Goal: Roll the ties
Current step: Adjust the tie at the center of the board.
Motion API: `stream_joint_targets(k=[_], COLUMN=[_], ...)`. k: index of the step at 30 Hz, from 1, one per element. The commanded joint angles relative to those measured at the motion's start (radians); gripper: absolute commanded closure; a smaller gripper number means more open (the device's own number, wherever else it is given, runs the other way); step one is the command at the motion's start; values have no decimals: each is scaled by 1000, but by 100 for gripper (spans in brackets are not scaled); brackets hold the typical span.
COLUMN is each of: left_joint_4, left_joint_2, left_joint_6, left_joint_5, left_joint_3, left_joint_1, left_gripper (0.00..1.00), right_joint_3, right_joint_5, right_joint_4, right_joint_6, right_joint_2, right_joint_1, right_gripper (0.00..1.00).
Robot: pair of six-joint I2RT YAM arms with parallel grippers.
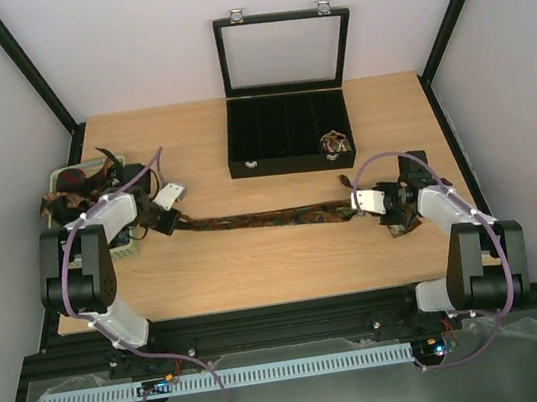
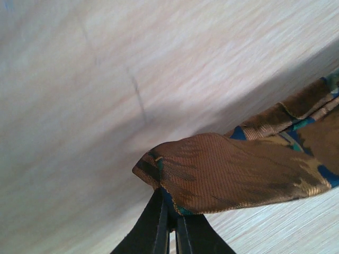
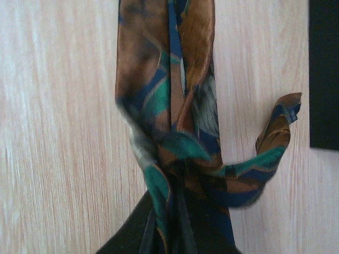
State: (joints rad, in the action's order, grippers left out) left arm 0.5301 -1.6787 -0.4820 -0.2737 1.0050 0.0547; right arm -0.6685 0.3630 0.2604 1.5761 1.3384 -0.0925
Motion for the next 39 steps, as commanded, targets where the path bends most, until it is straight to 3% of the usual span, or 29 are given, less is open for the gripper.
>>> stream_joint_targets(k=[1, 4, 5, 11, 13, 18, 22, 26, 33, 37, 39], left_joint_4=[-117, -140, -140, -143, -137, -100, -97, -112, -112, -101, -111], left_joint_2=[64, 81, 86, 120, 123, 202, 313, 333, 266, 272, 286], left_joint_6=[57, 59, 61, 58, 47, 4, -46, -31, 14, -26, -28], left_joint_5=[81, 129, 136, 178, 183, 56, -47, -51, -49, -11, -1], left_joint_3=[-94, -130, -135, -171, -179, -163, -158, -105, 8, 22, 17], left_joint_1=[-13, -19, -23, -35, -45, -76, -74, -64, -17, 36, 50], left_gripper=[98, 98, 98, 92, 84, 56, 42, 31, 25, 19, 9], right_joint_3=[24, 12, 9, -15, -45, -278, -374, -360, -318, -368, -428], right_joint_5=[59, 27, 4, -93, -133, -120, -10, -38, -226, -354, -345], right_joint_4=[30, 106, 127, 248, 295, 540, 628, 588, 402, 301, 318], right_joint_6=[76, 66, 57, 88, 74, -266, -545, -693, -717, -636, -604], right_joint_2=[-2, -39, -48, -99, -80, 75, 179, 235, 394, 440, 436], right_joint_1=[-6, -7, -8, -129, -174, -197, -197, -197, -197, -197, -197], right_gripper=[78, 41, 34, 22, 22, 29, 44, 57, 66, 64, 58])
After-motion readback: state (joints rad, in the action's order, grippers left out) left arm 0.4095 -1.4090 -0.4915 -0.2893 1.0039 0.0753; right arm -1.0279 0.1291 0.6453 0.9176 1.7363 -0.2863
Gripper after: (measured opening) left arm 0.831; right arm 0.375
